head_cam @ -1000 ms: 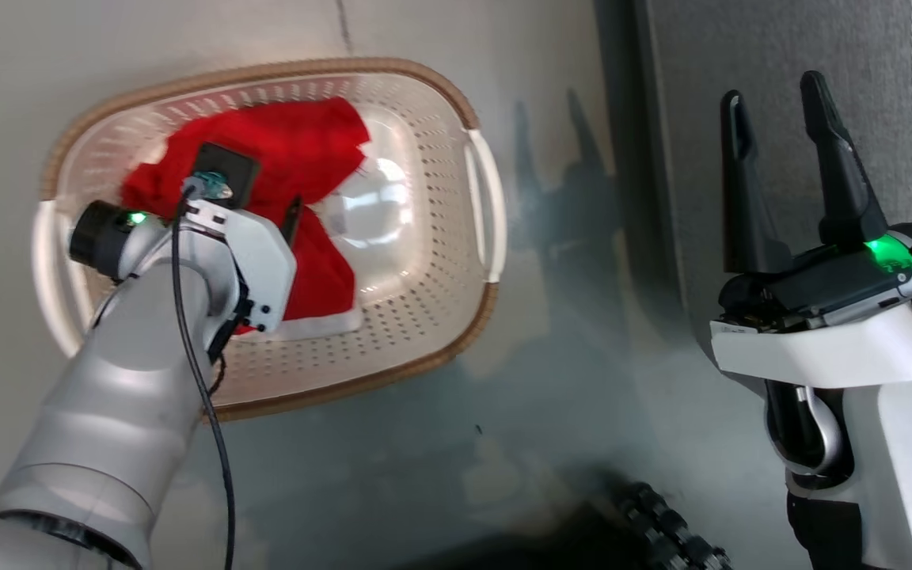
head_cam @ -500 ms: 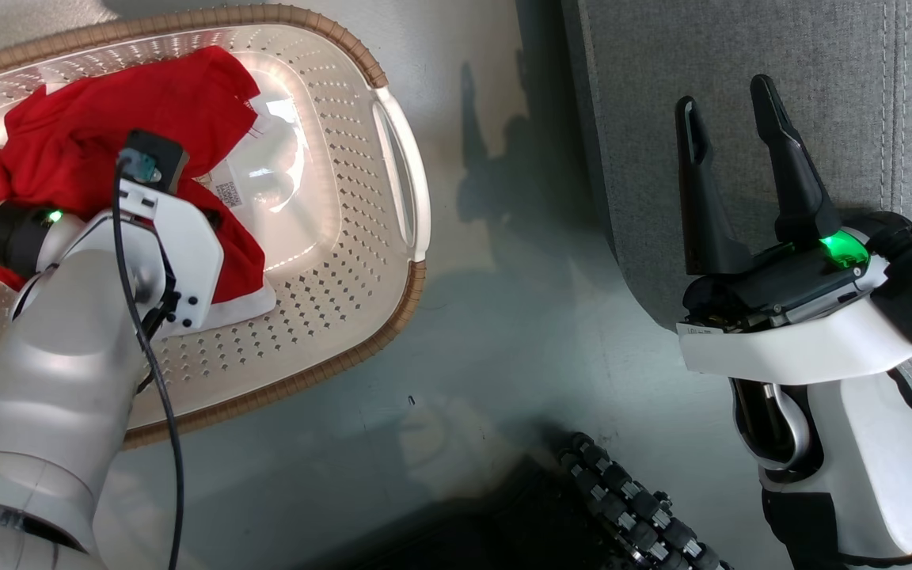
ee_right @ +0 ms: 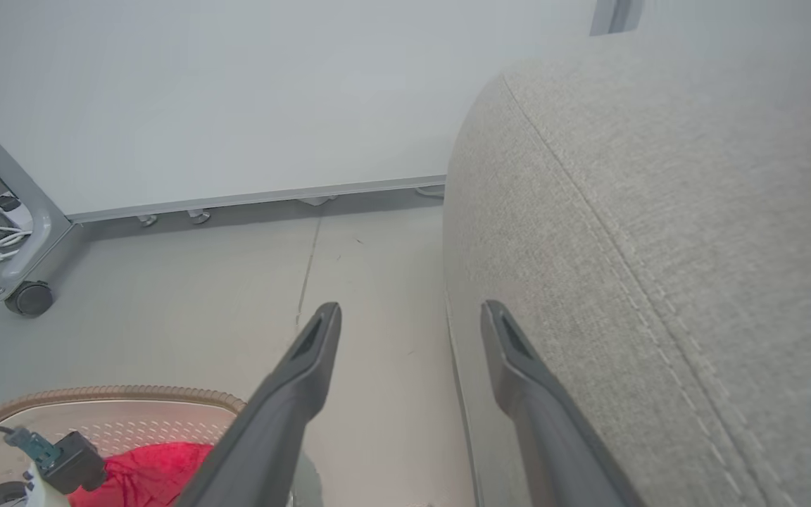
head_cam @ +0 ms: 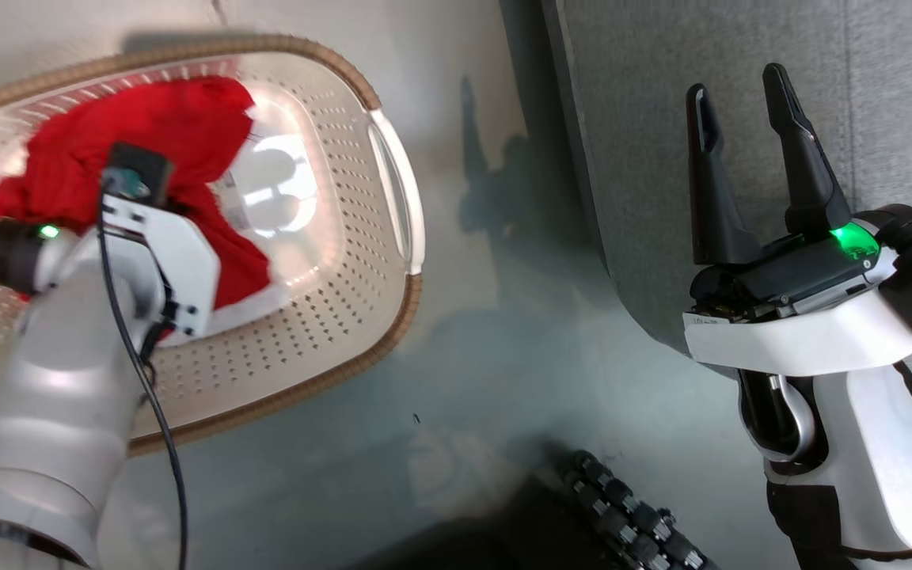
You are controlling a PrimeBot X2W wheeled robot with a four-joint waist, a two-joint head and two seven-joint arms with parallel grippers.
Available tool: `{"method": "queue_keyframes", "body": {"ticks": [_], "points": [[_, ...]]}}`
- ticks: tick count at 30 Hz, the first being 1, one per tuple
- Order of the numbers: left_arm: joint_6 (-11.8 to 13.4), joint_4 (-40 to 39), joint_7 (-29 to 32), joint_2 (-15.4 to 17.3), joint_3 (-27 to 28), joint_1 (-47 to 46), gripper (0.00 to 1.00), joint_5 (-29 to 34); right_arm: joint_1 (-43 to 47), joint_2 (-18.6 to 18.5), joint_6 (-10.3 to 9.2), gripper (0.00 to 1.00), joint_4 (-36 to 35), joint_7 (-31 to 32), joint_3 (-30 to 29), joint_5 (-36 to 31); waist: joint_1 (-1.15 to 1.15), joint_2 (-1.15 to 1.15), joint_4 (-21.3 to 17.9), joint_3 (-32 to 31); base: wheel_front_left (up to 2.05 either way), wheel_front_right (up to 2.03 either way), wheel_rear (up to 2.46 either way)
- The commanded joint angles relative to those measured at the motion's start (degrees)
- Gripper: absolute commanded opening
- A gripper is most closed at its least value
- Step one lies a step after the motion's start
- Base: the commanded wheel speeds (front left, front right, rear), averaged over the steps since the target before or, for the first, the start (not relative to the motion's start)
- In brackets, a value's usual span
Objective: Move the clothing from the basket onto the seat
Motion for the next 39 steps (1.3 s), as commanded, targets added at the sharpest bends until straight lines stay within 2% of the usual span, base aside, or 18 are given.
{"method": "queue_keyframes", "body": {"ticks": [1, 9, 15, 18, 26, 39], "points": [[-0.7, -0.51, -2.04, -0.43, -0.18, 1.4, 0.0, -0.46, 0.18, -0.24, -0.01, 1.0, 0.03, -0.38, -0.35, -0.77, 0.0, 0.0, 1.66, -2.9, 0.0, 0.0, 0.0], [-1.83, -1.87, -12.54, -4.3, -0.6, 7.7, 0.0, -1.84, 2.25, -0.25, -0.01, 1.0, 1.48, -0.31, -0.99, -4.37, 0.0, 0.0, 6.21, -11.9, 0.0, 0.0, 0.0], [-1.86, -5.4, -16.81, -6.89, 0.87, 11.84, 0.0, -3.84, 4.96, -0.26, -0.01, 1.0, 1.21, 1.94, -2.64, -6.29, 0.0, 0.0, 10.17, -19.67, 0.0, 0.0, 0.0], [-2.16, -11.36, -17.29, -7.66, 2.51, 14.86, 0.0, -5.3, 7.44, -0.35, -0.01, 1.0, 0.59, 4.33, -3.74, -7.56, 0.0, 0.0, 12.52, -24.89, 0.0, 0.0, 0.0], [-1.8, -27.79, -17.24, -7.0, 6.95, 24.17, 0.0, -4.56, 13.19, -0.77, -0.01, 1.0, -0.11, 8.49, -5.13, -8.61, 0.0, 0.0, 15.96, -35.39, 0.0, 0.0, 0.0], [-0.94, -47.8, -17.25, -6.33, 11.0, 33.55, 0.0, -3.65, 20.77, -1.14, -0.01, 1.0, -0.84, 13.47, -6.41, -8.88, 0.0, 0.0, 19.13, -48.17, 0.0, 0.0, 0.0]]}}
